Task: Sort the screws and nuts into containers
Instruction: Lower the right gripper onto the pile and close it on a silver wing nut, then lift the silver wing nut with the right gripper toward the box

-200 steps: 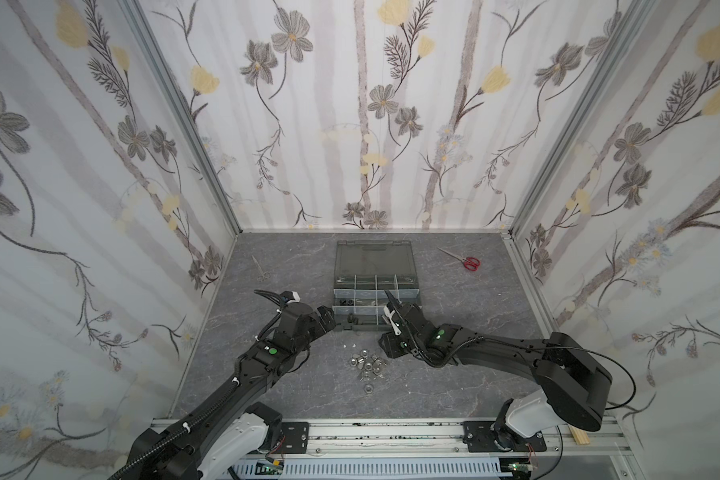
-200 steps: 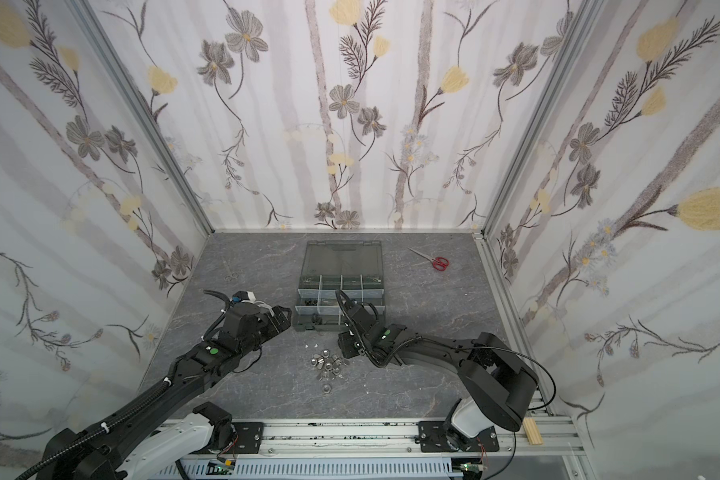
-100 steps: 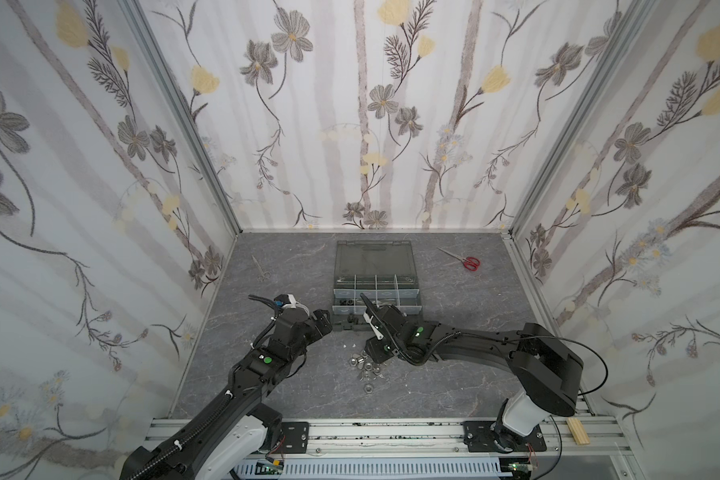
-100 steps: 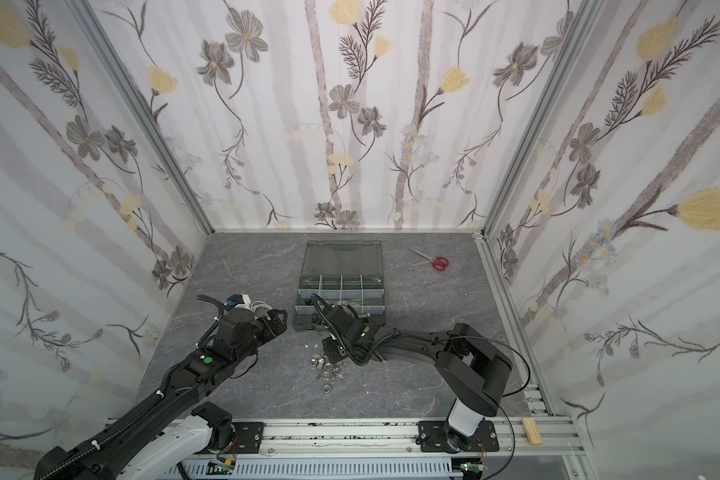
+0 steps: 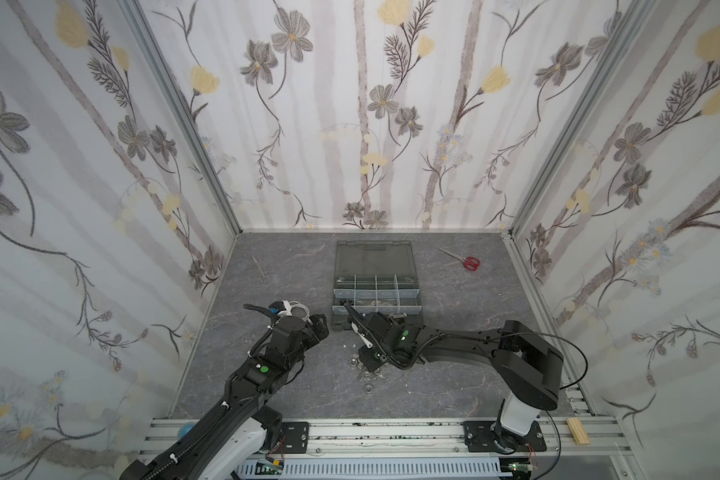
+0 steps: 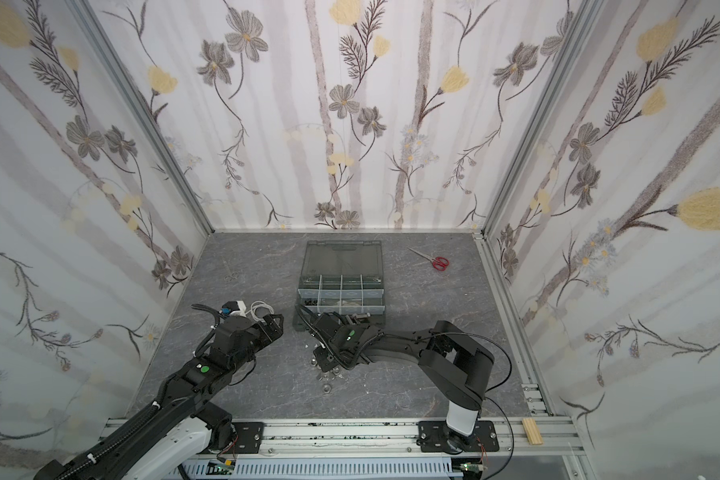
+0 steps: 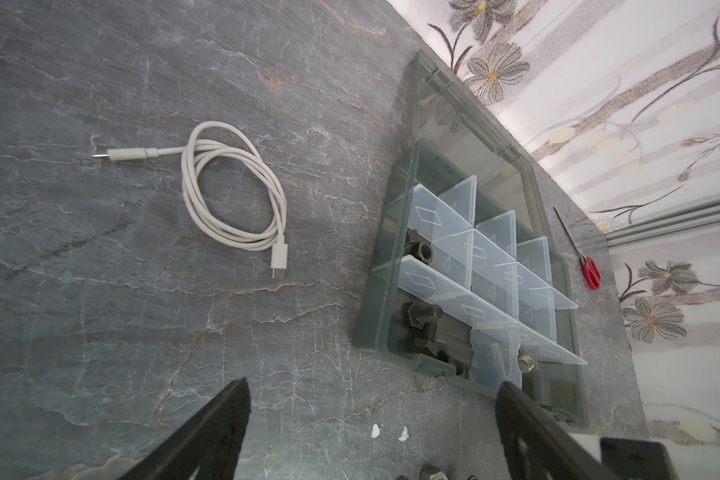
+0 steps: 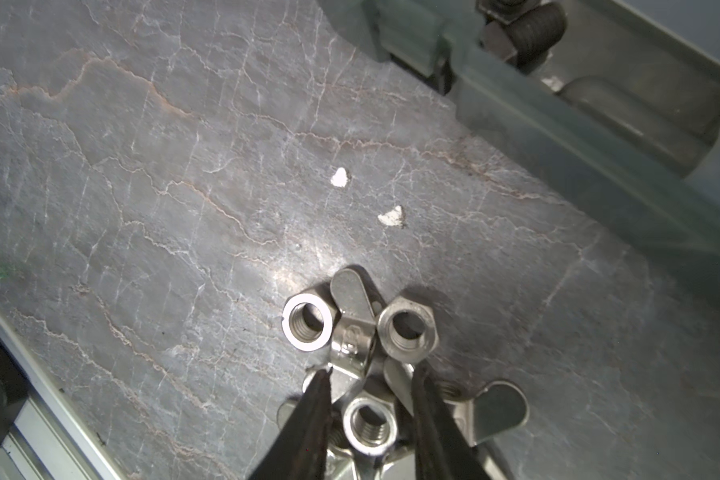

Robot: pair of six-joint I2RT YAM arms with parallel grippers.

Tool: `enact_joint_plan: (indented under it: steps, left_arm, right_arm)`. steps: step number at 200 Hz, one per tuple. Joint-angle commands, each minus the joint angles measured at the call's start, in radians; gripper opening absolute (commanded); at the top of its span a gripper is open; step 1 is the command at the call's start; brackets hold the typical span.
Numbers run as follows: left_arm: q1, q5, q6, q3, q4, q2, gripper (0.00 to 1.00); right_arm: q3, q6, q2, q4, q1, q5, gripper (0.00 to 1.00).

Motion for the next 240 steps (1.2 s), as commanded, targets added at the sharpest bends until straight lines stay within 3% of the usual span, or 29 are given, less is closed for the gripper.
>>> enact_joint_plan:
  steps: [1,55,191,240]
  left_arm:
    - [0.001,-0.024,-0.012,-0.008,0.019,-0.003,0.95]
    - [0.001,-0.017,-0.016,-0.026,0.019,-0.009,0.95]
    - [0.001,-0.022,-0.016,-0.003,0.021,-0.004,0.94]
    - [0.001,-0.023,-0.018,0.003,0.021,-0.015,0.94]
  right_arm:
    - [0.020,-0.007,0.021,-0.005,0.008,-0.004,0.33]
    - [0.044,0.003,0.051,-0.007,0.014,-0.004,0.25]
    - [0.097,-0.020,0.128,-0.035,0.019,0.076,0.26]
    - [0.102,-0.033,0.136,-0.014,0.019,0.084,0.16]
